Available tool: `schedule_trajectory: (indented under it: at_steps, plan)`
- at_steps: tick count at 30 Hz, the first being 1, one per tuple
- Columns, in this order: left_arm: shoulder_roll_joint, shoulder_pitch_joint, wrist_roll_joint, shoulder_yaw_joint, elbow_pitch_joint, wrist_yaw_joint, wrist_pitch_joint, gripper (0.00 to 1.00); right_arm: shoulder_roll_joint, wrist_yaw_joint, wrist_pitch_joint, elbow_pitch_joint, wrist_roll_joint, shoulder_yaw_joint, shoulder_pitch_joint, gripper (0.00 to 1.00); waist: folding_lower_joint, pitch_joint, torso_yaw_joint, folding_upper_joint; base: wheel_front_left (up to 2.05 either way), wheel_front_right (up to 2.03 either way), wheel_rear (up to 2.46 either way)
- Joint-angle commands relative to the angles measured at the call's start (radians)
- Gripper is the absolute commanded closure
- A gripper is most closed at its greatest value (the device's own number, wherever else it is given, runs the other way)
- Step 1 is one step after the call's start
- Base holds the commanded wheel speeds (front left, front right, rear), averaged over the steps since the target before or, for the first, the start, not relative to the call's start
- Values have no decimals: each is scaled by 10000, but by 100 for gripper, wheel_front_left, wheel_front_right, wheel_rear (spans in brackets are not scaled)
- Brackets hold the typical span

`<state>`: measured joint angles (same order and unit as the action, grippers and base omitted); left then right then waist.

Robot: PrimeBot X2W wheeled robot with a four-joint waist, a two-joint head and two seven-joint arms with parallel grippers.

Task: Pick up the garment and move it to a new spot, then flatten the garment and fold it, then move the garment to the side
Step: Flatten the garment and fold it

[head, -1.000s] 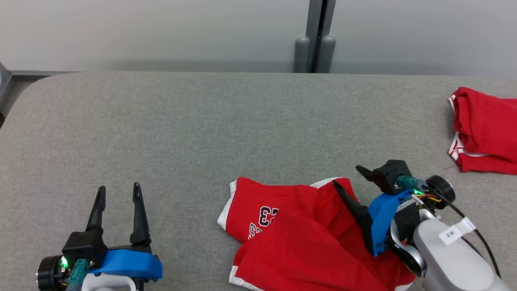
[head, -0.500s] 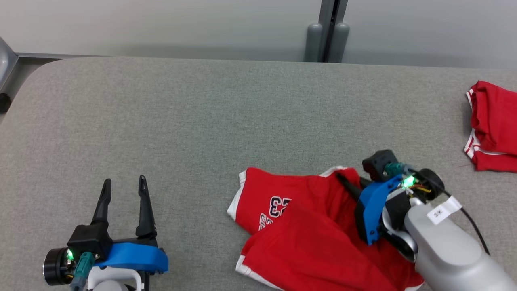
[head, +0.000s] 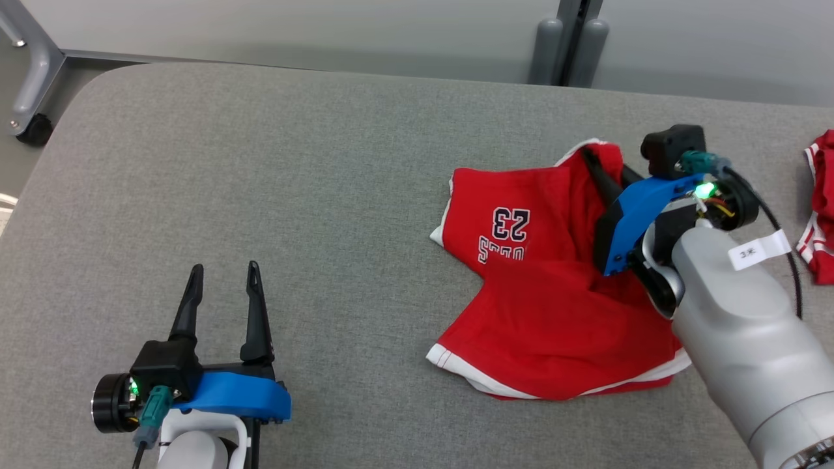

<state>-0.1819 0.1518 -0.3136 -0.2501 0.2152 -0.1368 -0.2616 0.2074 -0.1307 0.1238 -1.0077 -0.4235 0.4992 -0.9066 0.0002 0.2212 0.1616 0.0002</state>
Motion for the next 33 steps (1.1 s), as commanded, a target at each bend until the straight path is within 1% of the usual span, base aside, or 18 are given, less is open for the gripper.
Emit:
schedule_trajectory:
  at_steps: [1, 2, 3, 6, 9, 12, 15, 19, 21, 24, 28, 33]
  plan:
    - [40, 116, 92, -9, 42, 45, -44, 0, -73, -2, 82, -247, 16, -22, -99, 100, -2, 12, 29, -2, 0, 0, 0]
    - [75, 142, 95, -7, 74, 68, -44, 0, -116, -2, 153, -521, 97, 3, -180, 52, -2, -1, 44, -2, 0, 0, 0]
    - [112, 159, 113, 1, 114, 99, -44, 0, -174, -2, 337, -734, 87, -26, -270, 0, -2, -30, 48, -2, 0, 0, 0]
    - [140, 92, 162, 84, 196, 131, -44, 0, -328, -2, 898, -1089, 95, -7, -265, 0, -2, -156, -61, -2, 0, 0, 0]
    - [93, -82, 237, 209, 242, 196, -44, 0, -193, -2, 1282, -1063, -102, -160, -7, 0, -2, -327, -271, -2, 0, 0, 0]
    - [34, -252, 276, 310, 238, 235, -45, 0, 59, -2, 1402, -656, -296, -429, 387, 0, -2, -491, -534, -2, 0, 0, 0]
    - [-46, -422, 316, 414, 183, 186, -45, 0, 409, -2, 1415, 480, -273, -879, 929, 0, -2, -621, -857, -2, 0, 0, 0]
    - [-148, -622, 334, 551, 131, 192, -45, 0, 736, -2, 1421, 2231, 3, -1571, 2192, 0, -2, -792, -1224, -2, 0, 0, 0]
    - [-158, -736, 357, 548, 70, 140, -45, 0, 768, -2, 1422, 3132, 228, -1946, 2951, 0, -2, -880, -1388, -2, 0, 0, 0]
    - [-250, -879, 348, 589, 51, 156, -45, 0, 660, -2, 1422, 4342, 530, -2563, 4121, 0, -2, -1020, -1586, -2, 0, 0, 0]
    - [-315, -1055, 316, 597, 1, 110, -32, 0, 342, -2, 1423, 5801, 904, -3382, 5614, 0, -2, -1171, -1741, -2, 0, 0, 0]
    - [-456, -1203, 289, 599, -73, 60, 30, 0, -226, -2, 1423, 7166, 1367, -4003, 7178, 0, -2, -1280, -1854, -2, 0, 0, 0]
